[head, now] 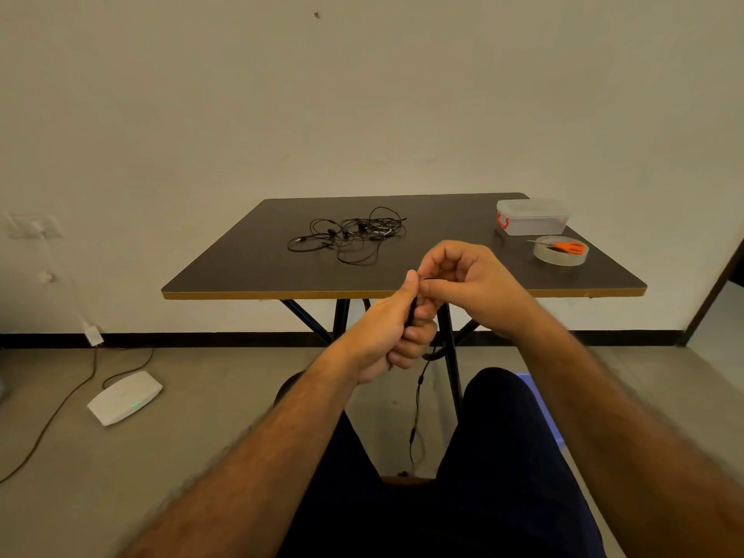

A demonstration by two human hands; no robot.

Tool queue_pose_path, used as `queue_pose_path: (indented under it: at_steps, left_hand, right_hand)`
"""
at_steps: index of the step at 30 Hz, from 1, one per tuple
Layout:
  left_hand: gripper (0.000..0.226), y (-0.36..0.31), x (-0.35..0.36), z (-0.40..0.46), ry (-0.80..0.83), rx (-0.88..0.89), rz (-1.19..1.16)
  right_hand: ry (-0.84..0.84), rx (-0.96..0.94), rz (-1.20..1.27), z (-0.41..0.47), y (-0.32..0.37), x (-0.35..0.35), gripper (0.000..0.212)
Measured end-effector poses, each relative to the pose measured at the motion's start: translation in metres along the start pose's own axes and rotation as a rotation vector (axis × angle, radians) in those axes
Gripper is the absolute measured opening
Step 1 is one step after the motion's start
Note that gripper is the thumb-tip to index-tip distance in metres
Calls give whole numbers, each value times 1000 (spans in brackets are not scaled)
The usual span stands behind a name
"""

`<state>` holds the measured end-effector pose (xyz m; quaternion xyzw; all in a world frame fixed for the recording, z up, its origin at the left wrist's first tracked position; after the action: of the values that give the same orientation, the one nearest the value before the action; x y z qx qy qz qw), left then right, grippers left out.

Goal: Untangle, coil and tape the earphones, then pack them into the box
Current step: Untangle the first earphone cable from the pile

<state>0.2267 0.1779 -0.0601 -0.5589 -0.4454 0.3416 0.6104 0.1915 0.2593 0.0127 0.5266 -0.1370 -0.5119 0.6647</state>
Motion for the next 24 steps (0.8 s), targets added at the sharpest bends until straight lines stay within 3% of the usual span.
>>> queue_pose_path:
  at_steps: [7,11,17,24]
  left_hand:
    - [46,-11,16,-6,174,18,-260]
    - [45,-26,18,-2,167,112,-358]
    - [45,-42,-5,4,-33,244,-423]
    - [44,-61,-40,-2,-310,408,-173]
  right_hand:
    - [-63,80,257,-4,-30,3,2]
    - [-27,194,317,-16,-51,23,14]
    - [115,341,341,-39,-70,60,17]
    - [350,449,194,-55,-77,72,25]
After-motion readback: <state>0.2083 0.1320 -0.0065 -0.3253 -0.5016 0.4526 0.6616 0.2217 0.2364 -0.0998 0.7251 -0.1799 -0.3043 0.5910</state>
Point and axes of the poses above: each hand's wrist, its own z-axis towards the middle knuckle, its own x-axis out of the palm, y = z × x, the point moved 8 cm from there along z, towards the middle knuckle, and after that the axes turned 4 degrees about x, right-handed, at the moved point
